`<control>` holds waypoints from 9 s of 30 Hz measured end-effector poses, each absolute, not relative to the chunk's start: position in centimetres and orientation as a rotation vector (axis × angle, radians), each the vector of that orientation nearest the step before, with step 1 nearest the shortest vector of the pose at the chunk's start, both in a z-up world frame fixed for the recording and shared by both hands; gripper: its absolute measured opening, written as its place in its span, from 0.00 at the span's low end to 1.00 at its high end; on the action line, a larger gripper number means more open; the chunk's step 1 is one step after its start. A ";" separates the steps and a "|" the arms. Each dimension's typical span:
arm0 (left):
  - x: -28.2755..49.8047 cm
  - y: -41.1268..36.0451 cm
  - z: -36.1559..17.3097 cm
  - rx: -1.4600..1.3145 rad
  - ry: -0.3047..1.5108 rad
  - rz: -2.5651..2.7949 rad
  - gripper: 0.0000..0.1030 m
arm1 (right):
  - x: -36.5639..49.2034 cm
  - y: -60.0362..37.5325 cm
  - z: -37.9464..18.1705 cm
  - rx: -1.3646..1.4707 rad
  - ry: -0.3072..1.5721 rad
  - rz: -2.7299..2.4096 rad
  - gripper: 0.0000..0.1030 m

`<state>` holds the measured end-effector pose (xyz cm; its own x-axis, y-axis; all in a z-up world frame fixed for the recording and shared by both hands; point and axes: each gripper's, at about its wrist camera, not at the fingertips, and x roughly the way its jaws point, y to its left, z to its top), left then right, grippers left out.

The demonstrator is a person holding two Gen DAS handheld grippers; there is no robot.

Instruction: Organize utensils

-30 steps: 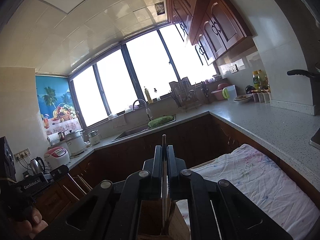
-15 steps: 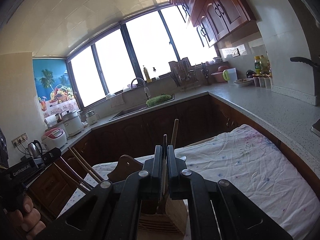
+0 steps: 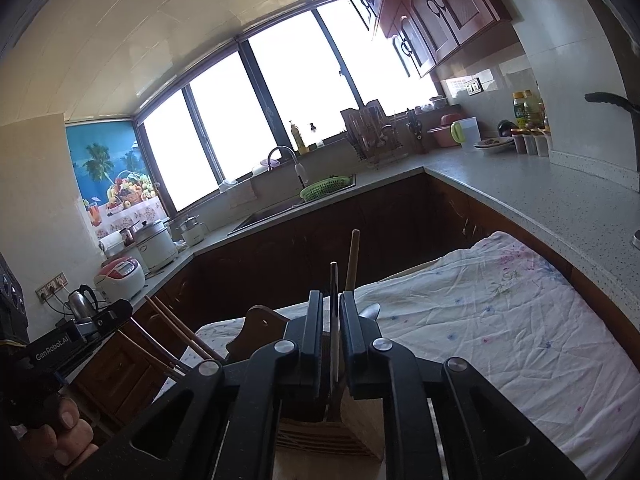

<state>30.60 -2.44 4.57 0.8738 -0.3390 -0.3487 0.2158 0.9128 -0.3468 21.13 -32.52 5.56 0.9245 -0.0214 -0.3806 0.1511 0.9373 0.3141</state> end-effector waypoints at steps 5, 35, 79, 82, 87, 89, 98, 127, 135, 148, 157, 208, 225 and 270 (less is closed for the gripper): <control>28.2 -2.8 5.0 -0.290 0.398 -0.295 0.40 | 19.7 -32.2 6.5 0.351 0.351 -0.080 0.44; 11.6 1.1 3.2 -0.202 0.527 -0.046 0.88 | 6.9 -27.5 1.8 0.398 0.448 -0.005 0.76; 2.6 0.8 0.8 -0.116 0.348 -0.084 0.99 | -1.9 -22.1 3.7 0.072 0.262 -0.039 1.00; 2.9 2.2 0.6 -0.236 0.407 -0.170 0.99 | -1.9 -22.8 3.7 0.111 0.282 -0.033 1.00; 3.1 2.8 0.0 -0.196 0.424 -0.120 0.99 | -2.0 -23.8 3.9 0.165 0.297 -0.042 1.00; 2.9 2.2 -0.4 -0.138 0.425 -0.075 0.99 | -2.5 -23.6 3.7 0.140 0.286 -0.060 1.00; 2.9 0.5 -1.9 -0.081 0.453 -0.044 0.99 | -4.2 -22.4 2.3 0.033 0.255 -0.113 1.00; -2.3 -2.7 -3.3 0.049 0.395 -0.044 0.99 | -6.1 -22.8 0.2 0.029 0.298 -0.150 1.00; -2.4 -2.8 -3.2 0.046 0.401 -0.044 0.99 | -6.3 -22.8 -0.2 0.034 0.314 -0.149 1.00; -2.8 -3.0 -3.0 0.043 0.392 -0.051 0.99 | -6.5 -22.7 -0.2 0.035 0.313 -0.146 1.00; -3.0 -3.1 -3.0 0.043 0.391 -0.053 0.99 | -6.5 -22.6 -0.4 0.036 0.313 -0.144 1.00; -3.4 -3.9 -3.0 0.044 0.393 -0.055 0.99 | -6.7 -22.3 -0.1 0.043 0.319 -0.143 1.00; -3.1 -4.4 -2.8 0.039 0.405 -0.057 0.99 | -6.5 -22.1 0.1 0.048 0.324 -0.139 1.00; -2.2 -4.9 -3.0 0.022 0.439 -0.056 0.99 | -5.8 -21.7 -0.2 0.064 0.341 -0.139 1.00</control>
